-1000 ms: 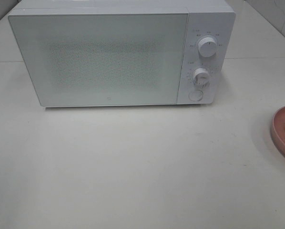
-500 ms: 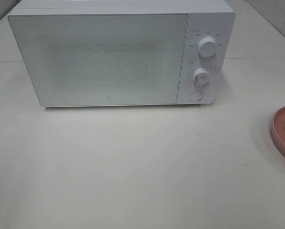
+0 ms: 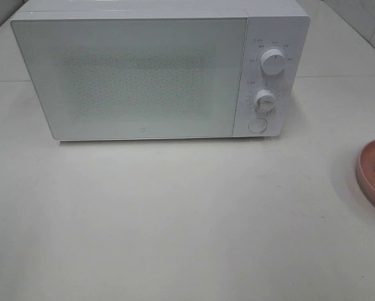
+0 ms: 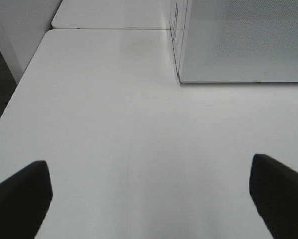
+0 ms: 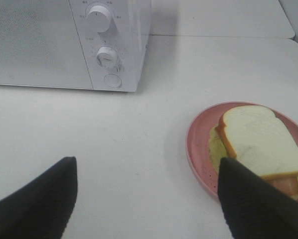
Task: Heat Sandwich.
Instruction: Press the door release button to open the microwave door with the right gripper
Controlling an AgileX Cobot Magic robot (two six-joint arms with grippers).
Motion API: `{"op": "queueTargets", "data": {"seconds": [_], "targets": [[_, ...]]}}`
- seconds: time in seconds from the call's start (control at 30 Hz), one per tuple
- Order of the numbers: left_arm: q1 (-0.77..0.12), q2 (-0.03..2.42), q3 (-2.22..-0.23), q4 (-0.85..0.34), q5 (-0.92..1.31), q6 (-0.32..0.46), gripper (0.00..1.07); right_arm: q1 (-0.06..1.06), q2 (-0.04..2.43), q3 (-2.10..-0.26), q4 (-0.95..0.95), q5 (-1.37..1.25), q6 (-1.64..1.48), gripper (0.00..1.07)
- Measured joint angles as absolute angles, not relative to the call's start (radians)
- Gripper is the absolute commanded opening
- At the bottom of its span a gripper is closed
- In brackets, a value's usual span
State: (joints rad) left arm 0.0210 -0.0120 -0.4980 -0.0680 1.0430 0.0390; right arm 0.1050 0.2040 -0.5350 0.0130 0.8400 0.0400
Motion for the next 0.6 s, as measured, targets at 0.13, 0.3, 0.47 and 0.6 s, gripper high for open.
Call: {"op": "queueTargets", "data": {"seconds": [0.13,0.3,0.47,0.6], "targets": [[0.021,-0.012,-0.498,-0.068,1.043,0.039,1.03,0.105,0.267,-0.535,0.013,0.773,0.04,0.76],[0.021,-0.012,-0.498,-0.068,1.043,0.039,1.03,0.105,0.332,-0.535,0.013,0.722,0.04,0.76],[0.021,-0.012,-0.498,-0.068,1.043,0.039,1.03,0.105,0.396,-0.535,0.013,0.681,0.04,0.76],[0.021,-0.012,-0.498,-0.068,1.043,0.039,1.03,0.105,0.441,-0.535,0.013,0.654,0.04,0.76]]}}
